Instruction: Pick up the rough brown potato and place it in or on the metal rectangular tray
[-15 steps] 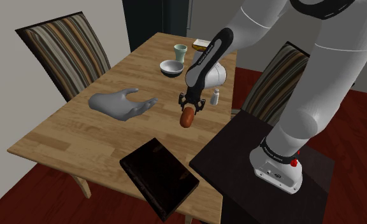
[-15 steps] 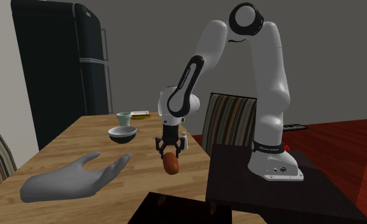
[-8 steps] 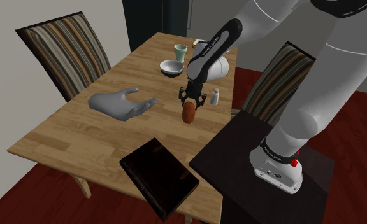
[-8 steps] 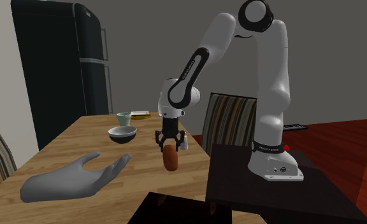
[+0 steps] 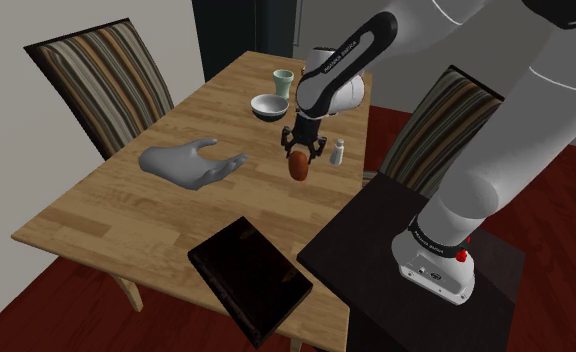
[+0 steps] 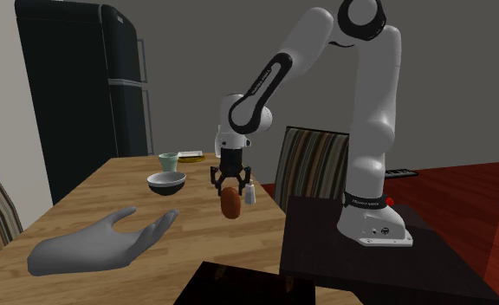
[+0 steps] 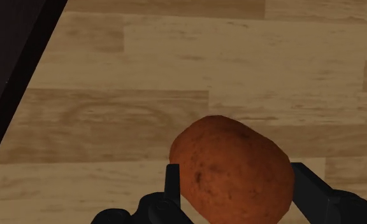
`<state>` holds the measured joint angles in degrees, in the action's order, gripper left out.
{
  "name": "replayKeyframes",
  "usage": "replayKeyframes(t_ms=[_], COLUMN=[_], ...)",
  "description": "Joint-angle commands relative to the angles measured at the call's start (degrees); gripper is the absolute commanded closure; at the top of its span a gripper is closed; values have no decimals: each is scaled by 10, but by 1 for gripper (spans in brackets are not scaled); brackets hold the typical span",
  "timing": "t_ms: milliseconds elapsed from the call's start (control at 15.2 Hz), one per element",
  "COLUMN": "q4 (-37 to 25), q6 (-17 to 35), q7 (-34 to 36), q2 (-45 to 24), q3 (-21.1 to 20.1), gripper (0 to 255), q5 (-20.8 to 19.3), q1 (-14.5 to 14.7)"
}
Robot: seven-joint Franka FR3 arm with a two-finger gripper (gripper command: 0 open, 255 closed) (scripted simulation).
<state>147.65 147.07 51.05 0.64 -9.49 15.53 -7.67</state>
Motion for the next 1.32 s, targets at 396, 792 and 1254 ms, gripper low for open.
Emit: replayKeyframes(t_ms=[396,792,1254], q4=[1,36,43], q6=[-50,-38,-28], q7=[23,108,219], q2=[54,91,107], q3=[-7,-64,-137], gripper=[255,255,255], q5=[-3,22,45], q1=[6,56,113])
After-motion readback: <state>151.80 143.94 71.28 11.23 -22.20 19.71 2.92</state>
